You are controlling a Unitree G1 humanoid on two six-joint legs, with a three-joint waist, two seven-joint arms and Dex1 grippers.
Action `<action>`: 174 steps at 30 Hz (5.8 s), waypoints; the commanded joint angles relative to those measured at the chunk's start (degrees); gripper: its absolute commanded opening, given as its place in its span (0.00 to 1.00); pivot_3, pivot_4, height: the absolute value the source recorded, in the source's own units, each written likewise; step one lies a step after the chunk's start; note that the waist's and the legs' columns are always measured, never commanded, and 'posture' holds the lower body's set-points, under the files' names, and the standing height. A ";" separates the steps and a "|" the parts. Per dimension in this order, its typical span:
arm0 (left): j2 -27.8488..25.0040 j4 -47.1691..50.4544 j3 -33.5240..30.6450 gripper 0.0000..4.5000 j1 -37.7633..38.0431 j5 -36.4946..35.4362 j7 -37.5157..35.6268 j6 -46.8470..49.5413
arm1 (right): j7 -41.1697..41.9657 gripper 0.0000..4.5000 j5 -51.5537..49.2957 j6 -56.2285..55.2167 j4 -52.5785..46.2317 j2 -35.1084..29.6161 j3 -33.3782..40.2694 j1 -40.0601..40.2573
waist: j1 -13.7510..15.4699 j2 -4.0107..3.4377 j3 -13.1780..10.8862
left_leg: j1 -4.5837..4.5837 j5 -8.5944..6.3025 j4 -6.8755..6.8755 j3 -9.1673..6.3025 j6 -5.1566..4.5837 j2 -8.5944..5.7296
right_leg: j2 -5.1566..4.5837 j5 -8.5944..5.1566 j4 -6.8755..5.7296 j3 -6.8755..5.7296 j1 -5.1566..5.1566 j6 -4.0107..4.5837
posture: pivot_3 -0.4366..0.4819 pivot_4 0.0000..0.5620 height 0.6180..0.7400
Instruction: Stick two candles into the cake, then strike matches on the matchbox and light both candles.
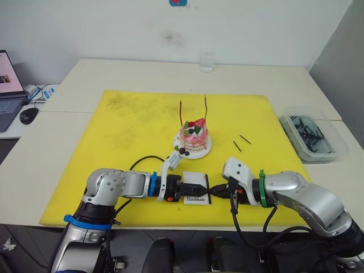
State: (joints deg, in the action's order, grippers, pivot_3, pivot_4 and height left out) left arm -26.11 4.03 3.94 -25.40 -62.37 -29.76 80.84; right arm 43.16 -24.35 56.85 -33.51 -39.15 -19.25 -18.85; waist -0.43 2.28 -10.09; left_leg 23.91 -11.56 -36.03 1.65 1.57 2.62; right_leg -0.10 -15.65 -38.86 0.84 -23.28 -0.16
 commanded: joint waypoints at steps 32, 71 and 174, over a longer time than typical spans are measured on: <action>-0.34 1.09 -3.35 0.43 0.88 1.61 0.80 1.74 | -0.75 0.00 -0.64 0.25 -0.97 -2.83 3.96 1.20 | -0.06 0.00 0.00 | -0.01 0.00 0.01 -0.01 0.00 0.03 | 0.02 0.00 -0.02 -0.01 -0.01 0.01 | 0.48 0.27 1.00; -0.68 16.42 -16.73 0.00 7.43 -21.90 15.70 -1.81 | -17.80 0.52 15.06 -37.95 29.69 16.75 17.06 0.88 | -0.23 0.02 -0.03 | 0.00 0.00 0.00 0.04 0.01 0.02 | 0.02 0.00 -0.05 0.06 -0.01 0.02 | 0.48 0.27 1.00; -11.63 5.40 -10.10 0.00 -24.39 4.15 -2.89 -17.10 | 13.06 0.00 19.20 -35.04 -8.15 -8.07 -1.66 5.26 | 0.04 0.15 -0.23 | 0.04 0.01 -0.03 -0.03 0.04 -0.05 | 0.19 -0.04 -0.05 -0.06 0.02 0.02 | 0.48 0.27 1.00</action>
State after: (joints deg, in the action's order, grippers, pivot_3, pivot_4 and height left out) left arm -35.58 10.03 -2.82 -48.02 -59.85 -29.84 65.78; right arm 54.78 -4.12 23.43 -39.96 -46.13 -23.87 -13.60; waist -0.39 2.43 -10.32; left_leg 23.92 -11.56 -36.06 1.71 1.61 2.55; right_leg 0.10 -15.68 -38.89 0.81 -23.29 -0.16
